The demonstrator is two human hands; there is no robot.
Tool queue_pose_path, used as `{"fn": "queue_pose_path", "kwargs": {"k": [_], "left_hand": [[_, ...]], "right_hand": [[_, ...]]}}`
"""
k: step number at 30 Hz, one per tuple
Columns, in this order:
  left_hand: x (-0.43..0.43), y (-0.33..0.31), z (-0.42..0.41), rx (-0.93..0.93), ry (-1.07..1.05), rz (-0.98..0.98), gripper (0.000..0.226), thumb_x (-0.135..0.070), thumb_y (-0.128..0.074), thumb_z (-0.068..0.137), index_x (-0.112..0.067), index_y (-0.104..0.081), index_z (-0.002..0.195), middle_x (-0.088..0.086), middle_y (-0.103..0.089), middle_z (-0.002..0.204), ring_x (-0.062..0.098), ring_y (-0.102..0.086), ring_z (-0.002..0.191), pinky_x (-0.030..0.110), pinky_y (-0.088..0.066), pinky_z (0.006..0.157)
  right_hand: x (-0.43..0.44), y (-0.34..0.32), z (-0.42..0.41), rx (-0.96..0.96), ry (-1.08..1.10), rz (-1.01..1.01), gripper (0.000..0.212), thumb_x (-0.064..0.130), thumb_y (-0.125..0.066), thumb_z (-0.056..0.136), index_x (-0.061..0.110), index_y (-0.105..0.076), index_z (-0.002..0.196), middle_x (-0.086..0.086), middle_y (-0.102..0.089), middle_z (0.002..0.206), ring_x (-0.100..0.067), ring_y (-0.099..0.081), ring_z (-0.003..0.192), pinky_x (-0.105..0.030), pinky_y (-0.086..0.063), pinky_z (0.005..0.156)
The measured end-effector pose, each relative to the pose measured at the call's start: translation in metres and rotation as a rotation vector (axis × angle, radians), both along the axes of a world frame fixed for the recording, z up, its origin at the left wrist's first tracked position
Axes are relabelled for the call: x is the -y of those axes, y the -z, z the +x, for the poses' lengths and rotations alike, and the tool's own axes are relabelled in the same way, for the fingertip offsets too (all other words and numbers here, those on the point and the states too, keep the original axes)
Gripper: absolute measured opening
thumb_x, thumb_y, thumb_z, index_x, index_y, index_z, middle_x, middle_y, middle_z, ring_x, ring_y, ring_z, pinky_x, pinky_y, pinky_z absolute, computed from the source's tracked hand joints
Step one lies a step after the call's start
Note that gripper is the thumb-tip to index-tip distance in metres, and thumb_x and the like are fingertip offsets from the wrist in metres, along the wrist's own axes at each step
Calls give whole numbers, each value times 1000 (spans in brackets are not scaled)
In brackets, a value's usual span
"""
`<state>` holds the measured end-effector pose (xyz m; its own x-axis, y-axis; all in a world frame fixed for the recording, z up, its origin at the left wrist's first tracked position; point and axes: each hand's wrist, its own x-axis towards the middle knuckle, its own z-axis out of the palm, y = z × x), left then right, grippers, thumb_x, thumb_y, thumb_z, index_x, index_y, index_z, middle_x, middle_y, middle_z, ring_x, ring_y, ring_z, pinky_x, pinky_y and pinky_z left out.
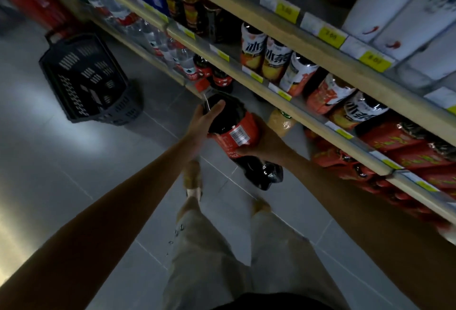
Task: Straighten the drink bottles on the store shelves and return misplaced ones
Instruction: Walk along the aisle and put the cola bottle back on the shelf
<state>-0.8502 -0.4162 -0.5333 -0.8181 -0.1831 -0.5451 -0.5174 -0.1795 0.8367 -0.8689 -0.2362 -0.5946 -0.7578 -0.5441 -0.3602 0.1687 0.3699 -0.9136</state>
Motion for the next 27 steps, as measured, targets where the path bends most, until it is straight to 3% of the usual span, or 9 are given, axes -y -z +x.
{"fn": "queue_pose_path", "kwargs": {"k": [3, 6, 8, 11, 14, 16, 21, 24, 27], "left_hand": [[17, 12, -35, -13, 115, -26, 32, -30, -57, 90, -21, -50, 120, -5, -63, 100, 7, -63, 83, 23, -55, 55], [32, 34, -63, -14, 139, -53, 15, -21, -61, 88, -23, -56, 103, -6, -64, 90, 2, -63, 74, 26, -55, 62], [39, 52, -78, -32, 209, -63, 12, -22, -62, 89, -21, -56, 99, -5, -64, 90, 2, -62, 74, 20, -54, 59], [45, 87, -94, -42, 246, -91, 18, -26, -65, 86, -21, -56, 101, -11, -61, 89, 3, -59, 79, 19, -53, 61], [45, 130, -105, -42, 253, -136, 21, -28, -68, 82, -30, -57, 100, -17, -59, 89, 9, -58, 87, 42, -52, 86], [46, 158, -109, -52, 284, -128, 27, -28, -68, 81, -28, -58, 107, -18, -60, 90, 6, -57, 87, 48, -51, 91], [49, 232, -125, -82, 291, -123, 30, -28, -67, 82, -28, -60, 111, -18, -60, 91, 4, -57, 88, 50, -49, 93], [52, 281, -139, -90, 259, -124, 26, -29, -66, 83, -26, -61, 109, -17, -57, 88, 5, -55, 84, 48, -49, 93], [56, 333, -151, -164, 246, -117, 13, -31, -65, 84, -30, -62, 97, -16, -63, 87, 9, -63, 89, 37, -52, 89]], "right_hand": [[18, 17, -13, -10, 144, 31, 92, 52, -90, 42, 62, -37, 117, 23, -59, 117, -2, -59, 109, -33, -52, 91], [35, 34, -18, 15, 251, 60, 94, 52, -89, 43, 63, -33, 118, 34, -56, 115, 8, -57, 104, -15, -52, 82], [46, 47, -20, -4, 305, 84, 96, 52, -88, 45, 65, -29, 119, 40, -51, 113, 14, -54, 104, -9, -49, 74], [58, 80, -21, 6, 387, 93, 98, 48, -89, 47, 67, -25, 120, 34, -50, 117, 18, -51, 105, -5, -47, 72], [61, 118, -25, -14, 431, 126, 101, 49, -88, 46, 67, -23, 120, 26, -49, 121, 10, -53, 109, -15, -49, 81], [62, 147, -28, -22, 440, 138, 101, 50, -89, 46, 65, -24, 122, 23, -51, 123, 1, -54, 111, -24, -51, 85], [66, 222, -41, -57, 468, 172, 98, 53, -88, 44, 66, -27, 119, 27, -54, 116, 11, -56, 104, -14, -50, 77], [70, 270, -60, -102, 444, 189, 105, 52, -88, 44, 51, -30, 131, 14, -55, 125, -6, -57, 111, -36, -53, 89], [72, 322, -77, -164, 460, 204, 109, 54, -86, 42, 46, -28, 134, 11, -53, 127, -10, -56, 112, -39, -53, 91]]}}
